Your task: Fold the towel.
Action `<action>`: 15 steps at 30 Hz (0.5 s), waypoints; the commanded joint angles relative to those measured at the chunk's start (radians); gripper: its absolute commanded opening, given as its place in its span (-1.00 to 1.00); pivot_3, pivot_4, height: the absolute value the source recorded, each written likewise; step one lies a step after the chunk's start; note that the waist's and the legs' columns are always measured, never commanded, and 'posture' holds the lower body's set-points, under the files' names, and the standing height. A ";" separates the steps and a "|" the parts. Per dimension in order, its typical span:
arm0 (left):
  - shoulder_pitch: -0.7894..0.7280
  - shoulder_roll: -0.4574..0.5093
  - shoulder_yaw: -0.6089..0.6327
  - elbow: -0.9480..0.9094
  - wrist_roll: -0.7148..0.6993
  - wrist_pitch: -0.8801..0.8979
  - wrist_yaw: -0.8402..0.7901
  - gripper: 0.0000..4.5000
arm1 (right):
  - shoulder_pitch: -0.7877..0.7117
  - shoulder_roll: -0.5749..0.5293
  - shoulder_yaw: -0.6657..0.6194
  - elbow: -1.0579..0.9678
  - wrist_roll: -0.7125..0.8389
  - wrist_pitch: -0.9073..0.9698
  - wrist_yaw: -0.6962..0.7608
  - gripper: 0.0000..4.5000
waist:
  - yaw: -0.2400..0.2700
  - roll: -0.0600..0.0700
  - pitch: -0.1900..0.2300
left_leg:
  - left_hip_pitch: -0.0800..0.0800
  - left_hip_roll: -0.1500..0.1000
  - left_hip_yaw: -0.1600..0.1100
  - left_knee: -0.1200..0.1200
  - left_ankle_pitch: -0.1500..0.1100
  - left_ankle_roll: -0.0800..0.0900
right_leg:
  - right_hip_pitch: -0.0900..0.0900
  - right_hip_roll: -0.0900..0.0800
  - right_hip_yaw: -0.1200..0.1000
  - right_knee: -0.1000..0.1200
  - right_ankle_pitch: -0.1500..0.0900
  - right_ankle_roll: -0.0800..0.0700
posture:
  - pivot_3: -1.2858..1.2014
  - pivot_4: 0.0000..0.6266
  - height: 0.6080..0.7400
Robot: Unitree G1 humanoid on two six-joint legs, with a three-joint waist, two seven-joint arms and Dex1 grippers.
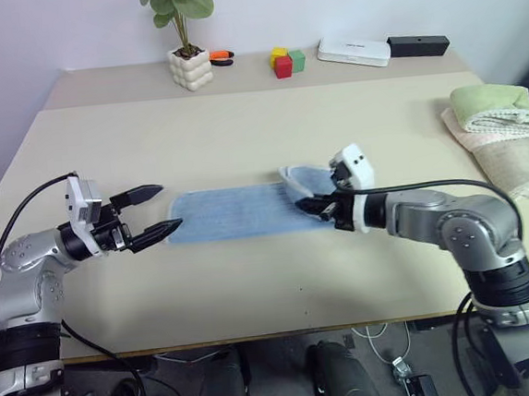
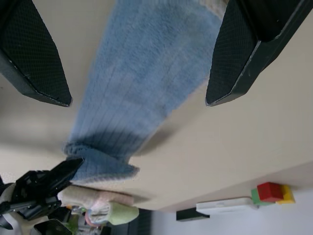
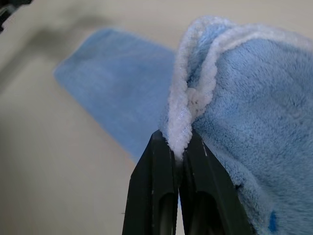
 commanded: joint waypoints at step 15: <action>0.018 0.010 0.021 -0.077 -0.019 -0.002 0.029 1.00 | -0.018 0.129 0.057 0.042 -0.206 -0.057 0.075 -0.99 | 0.000 0.000 0.000 | 0.000 0.000 0.000 0.000 0.000 0.000 | 0.000 0.000 0.000 0.000 0.000 0.000 | 0.03 -0.52 0.92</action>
